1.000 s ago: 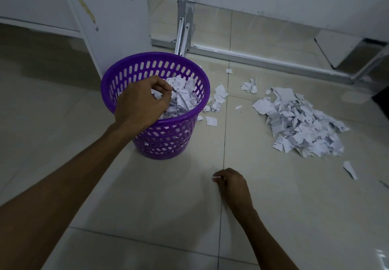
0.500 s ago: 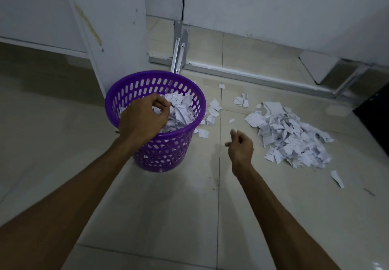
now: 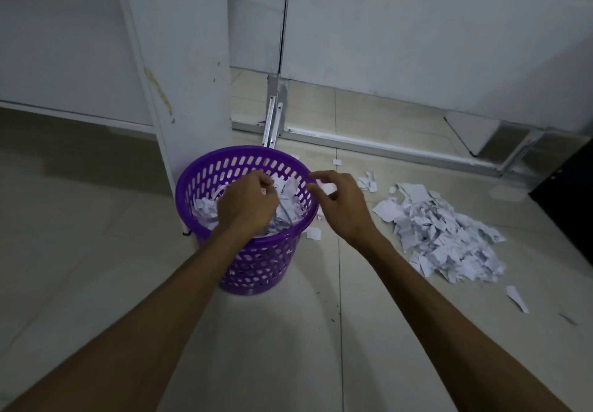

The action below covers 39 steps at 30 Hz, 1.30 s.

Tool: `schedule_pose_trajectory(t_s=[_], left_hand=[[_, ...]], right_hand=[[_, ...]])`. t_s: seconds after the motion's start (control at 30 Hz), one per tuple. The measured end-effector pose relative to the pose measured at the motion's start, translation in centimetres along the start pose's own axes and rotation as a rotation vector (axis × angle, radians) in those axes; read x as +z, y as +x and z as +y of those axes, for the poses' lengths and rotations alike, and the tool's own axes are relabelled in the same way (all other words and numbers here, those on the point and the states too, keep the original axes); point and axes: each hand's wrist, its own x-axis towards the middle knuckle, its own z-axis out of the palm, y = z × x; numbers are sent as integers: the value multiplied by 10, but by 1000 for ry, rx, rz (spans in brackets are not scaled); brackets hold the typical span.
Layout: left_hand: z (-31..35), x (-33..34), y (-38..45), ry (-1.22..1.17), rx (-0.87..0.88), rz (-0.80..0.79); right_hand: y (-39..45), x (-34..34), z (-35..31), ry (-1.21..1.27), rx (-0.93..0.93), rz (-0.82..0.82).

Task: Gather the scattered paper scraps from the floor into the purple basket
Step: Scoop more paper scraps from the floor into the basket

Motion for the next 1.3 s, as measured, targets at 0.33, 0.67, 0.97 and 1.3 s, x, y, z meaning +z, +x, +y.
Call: schedule_pose_trajectory(t_s=[0.33,0.67,0.97,1.3], left_hand=[[105,57,18,-216,433,54],[111,176,5,-205,363,-243],[125,291,13,-297,53,-377],[117,362,13,-284,-104,-440]], right_hand=[[-12,-45,68,92,378,35],[-42,-107,193,-2,549,13],[-64,-155,329,-308,846,208],[-90,-169,436,-315,936,235]])
